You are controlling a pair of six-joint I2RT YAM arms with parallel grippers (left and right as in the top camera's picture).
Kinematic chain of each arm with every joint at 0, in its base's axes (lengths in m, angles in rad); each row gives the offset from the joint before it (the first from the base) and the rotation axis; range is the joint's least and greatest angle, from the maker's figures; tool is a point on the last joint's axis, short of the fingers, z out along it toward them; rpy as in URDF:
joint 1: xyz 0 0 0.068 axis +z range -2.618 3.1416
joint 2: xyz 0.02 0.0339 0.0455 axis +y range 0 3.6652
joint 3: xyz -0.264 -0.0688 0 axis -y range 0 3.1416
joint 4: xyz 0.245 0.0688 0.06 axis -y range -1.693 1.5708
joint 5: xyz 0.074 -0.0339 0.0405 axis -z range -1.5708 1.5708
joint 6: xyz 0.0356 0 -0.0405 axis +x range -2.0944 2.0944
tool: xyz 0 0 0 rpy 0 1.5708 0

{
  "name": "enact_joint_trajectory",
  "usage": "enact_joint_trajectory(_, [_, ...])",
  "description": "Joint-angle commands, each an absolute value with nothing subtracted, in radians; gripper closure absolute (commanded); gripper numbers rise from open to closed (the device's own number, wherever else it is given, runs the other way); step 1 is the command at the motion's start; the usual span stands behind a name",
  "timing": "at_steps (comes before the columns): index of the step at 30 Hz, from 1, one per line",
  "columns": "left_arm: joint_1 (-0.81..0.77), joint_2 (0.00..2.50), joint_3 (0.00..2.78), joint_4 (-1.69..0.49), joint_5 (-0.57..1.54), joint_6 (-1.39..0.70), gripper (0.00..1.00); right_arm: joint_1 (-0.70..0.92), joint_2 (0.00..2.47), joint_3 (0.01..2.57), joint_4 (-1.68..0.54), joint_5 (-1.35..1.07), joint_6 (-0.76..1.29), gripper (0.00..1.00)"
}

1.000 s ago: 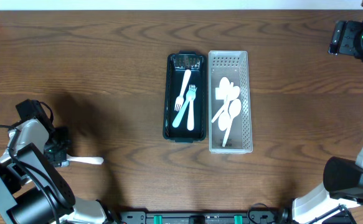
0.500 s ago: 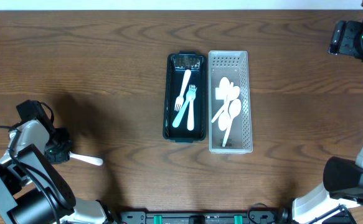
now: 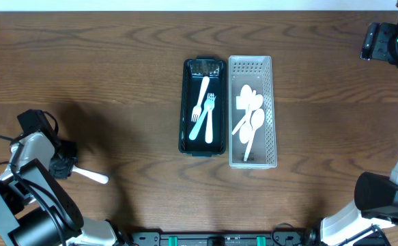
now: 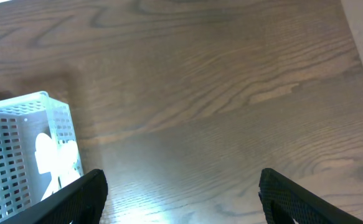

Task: Pack container
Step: 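Lower the left gripper onto the white spoon and grasp it, then carry the white spoon into the black tray and release it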

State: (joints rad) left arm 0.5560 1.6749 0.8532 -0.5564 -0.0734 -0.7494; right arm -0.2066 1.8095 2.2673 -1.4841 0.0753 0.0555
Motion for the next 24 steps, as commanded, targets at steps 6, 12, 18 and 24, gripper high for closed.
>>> enact_joint_trajectory(6, [0.373,1.558,0.928,-0.601,0.019,-0.553,0.81,-0.218,1.812,2.276,-1.485,0.071,0.051,0.19])
enact_joint_trajectory(12, [0.125,1.456,1.176,-0.762,0.019,-0.428,0.88,-0.218,1.812,2.276,-1.484,0.071,0.051,0.19])
enact_joint_trajectory(18, [-0.133,1.453,1.436,-0.835,0.019,-0.324,0.88,-0.218,1.812,2.276,-1.484,0.071,0.051,0.19])
enact_joint_trajectory(24, [-0.352,1.474,1.488,-0.764,0.018,-0.295,0.87,-0.218,1.812,2.276,-1.485,0.071,0.051,0.19])
